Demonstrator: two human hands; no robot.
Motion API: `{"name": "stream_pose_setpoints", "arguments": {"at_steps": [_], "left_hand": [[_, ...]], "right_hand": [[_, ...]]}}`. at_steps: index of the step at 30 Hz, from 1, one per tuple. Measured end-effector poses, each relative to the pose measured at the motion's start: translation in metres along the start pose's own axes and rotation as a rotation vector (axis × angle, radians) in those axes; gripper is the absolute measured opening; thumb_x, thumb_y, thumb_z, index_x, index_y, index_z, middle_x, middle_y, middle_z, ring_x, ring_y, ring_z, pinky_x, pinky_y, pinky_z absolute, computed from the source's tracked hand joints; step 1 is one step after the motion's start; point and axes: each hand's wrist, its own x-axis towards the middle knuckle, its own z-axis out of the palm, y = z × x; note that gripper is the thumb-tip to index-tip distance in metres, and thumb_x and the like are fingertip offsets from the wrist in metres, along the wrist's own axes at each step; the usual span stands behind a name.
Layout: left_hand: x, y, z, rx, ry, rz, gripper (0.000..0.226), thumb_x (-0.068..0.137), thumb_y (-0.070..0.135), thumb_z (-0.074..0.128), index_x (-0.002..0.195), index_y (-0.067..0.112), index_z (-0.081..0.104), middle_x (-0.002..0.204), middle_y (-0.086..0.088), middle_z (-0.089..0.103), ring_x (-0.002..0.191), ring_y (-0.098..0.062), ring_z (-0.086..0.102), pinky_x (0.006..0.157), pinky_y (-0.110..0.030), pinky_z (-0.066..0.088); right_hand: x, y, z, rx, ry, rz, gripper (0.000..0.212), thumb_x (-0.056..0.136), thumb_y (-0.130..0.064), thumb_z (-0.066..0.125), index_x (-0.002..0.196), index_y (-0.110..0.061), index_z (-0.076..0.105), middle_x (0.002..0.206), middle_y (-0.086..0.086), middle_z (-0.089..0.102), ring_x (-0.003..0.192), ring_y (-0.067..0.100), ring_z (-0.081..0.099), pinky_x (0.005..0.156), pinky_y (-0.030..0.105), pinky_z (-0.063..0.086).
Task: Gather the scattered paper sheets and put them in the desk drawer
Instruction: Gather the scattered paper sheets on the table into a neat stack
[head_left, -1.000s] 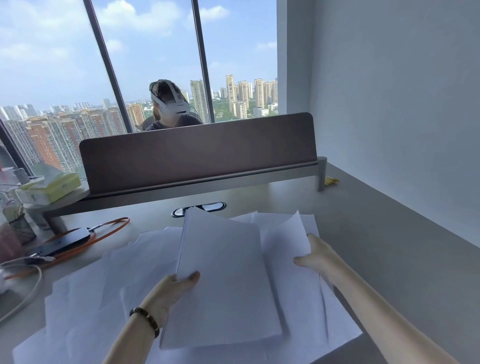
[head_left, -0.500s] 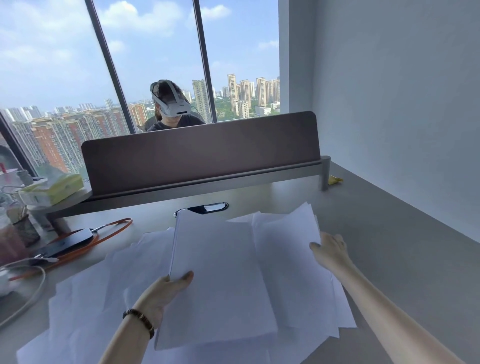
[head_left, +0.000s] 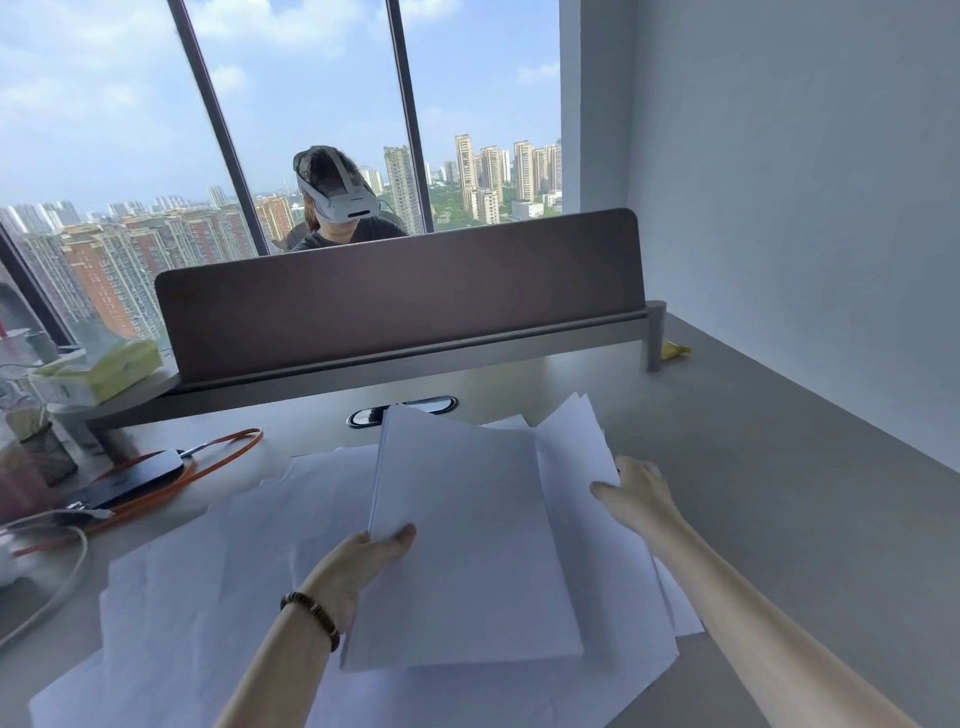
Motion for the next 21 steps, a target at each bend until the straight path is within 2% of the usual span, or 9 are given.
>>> {"name": "stream_pose_setpoints", "arguments": {"at_steps": [2,4,7,9,11,12,15,18,21], "left_hand": [[0.002,0.0,0.003,0.008,-0.008,-0.002,0.039,0.081,0.024,0.08,0.111,0.002,0.072,0.11,-0.016,0.075,0.107,-0.033,0.068,0.103,-0.05,0.049],[0.003,0.001,0.005,0.009,-0.011,-0.015,0.03,0.088,0.02,0.073,0.112,0.002,0.071,0.109,-0.017,0.075,0.106,-0.033,0.068,0.101,-0.048,0.05],[0.006,0.001,0.008,0.002,-0.023,-0.014,0.027,0.09,0.018,0.07,0.112,0.002,0.071,0.105,-0.017,0.075,0.1,-0.033,0.07,0.096,-0.046,0.053],[0.005,0.002,0.009,-0.002,-0.026,-0.011,0.024,0.091,0.017,0.069,0.111,0.002,0.071,0.103,-0.016,0.075,0.095,-0.032,0.07,0.089,-0.042,0.056],[0.004,0.003,0.01,-0.015,-0.025,-0.007,0.024,0.091,0.018,0.069,0.111,0.003,0.071,0.101,-0.015,0.076,0.093,-0.031,0.07,0.082,-0.039,0.057],[0.005,0.003,0.01,-0.023,-0.022,-0.01,0.025,0.091,0.018,0.069,0.111,0.003,0.071,0.1,-0.015,0.076,0.092,-0.03,0.071,0.08,-0.038,0.058],[0.005,0.004,0.008,-0.068,-0.034,-0.036,0.028,0.09,0.021,0.07,0.113,0.003,0.071,0.106,-0.02,0.076,0.098,-0.036,0.071,0.087,-0.048,0.057],[0.002,0.005,0.003,-0.115,-0.047,-0.048,0.027,0.09,0.021,0.071,0.111,0.005,0.072,0.105,-0.019,0.076,0.095,-0.037,0.071,0.082,-0.048,0.059],[-0.001,0.006,-0.006,-0.138,-0.017,-0.017,0.022,0.089,0.021,0.071,0.106,0.007,0.073,0.097,-0.016,0.078,0.09,-0.034,0.072,0.076,-0.043,0.06]], "right_hand": [[0.005,-0.001,0.004,0.125,-0.011,0.035,0.021,0.086,-0.016,0.066,0.08,-0.003,0.051,0.091,0.008,0.048,0.078,0.024,0.043,0.059,0.029,0.029],[0.005,-0.004,0.004,0.226,-0.04,0.076,0.022,0.086,-0.016,0.068,0.094,0.003,0.06,0.085,0.006,0.051,0.074,0.023,0.045,0.067,0.03,0.033],[0.005,-0.007,0.003,0.359,-0.11,0.141,0.017,0.085,-0.016,0.069,0.091,-0.001,0.061,0.085,0.01,0.061,0.073,0.025,0.057,0.069,0.032,0.039],[0.007,-0.006,0.004,0.432,-0.156,0.179,0.034,0.08,-0.021,0.073,0.104,0.001,0.063,0.101,0.017,0.071,0.089,0.034,0.07,0.076,0.034,0.049],[0.014,0.001,0.009,0.386,-0.209,0.159,0.059,0.065,-0.034,0.077,0.115,-0.007,0.062,0.111,0.012,0.07,0.1,0.035,0.069,0.09,0.04,0.054],[0.017,0.004,0.014,0.361,-0.241,0.143,0.064,0.06,-0.036,0.077,0.117,-0.011,0.061,0.112,0.009,0.069,0.101,0.031,0.068,0.092,0.041,0.055],[0.006,-0.005,0.014,0.302,-0.23,0.12,0.046,0.069,-0.015,0.075,0.111,-0.011,0.057,0.108,0.009,0.065,0.097,0.027,0.064,0.082,0.036,0.055],[0.0,-0.009,0.011,0.339,-0.228,0.138,0.036,0.068,-0.005,0.076,0.103,-0.007,0.068,0.099,0.015,0.075,0.089,0.033,0.073,0.082,0.053,0.061],[0.003,-0.002,0.002,0.366,-0.173,0.19,0.047,0.058,-0.014,0.089,0.099,-0.003,0.069,0.094,0.018,0.075,0.083,0.035,0.075,0.078,0.056,0.062]]}}
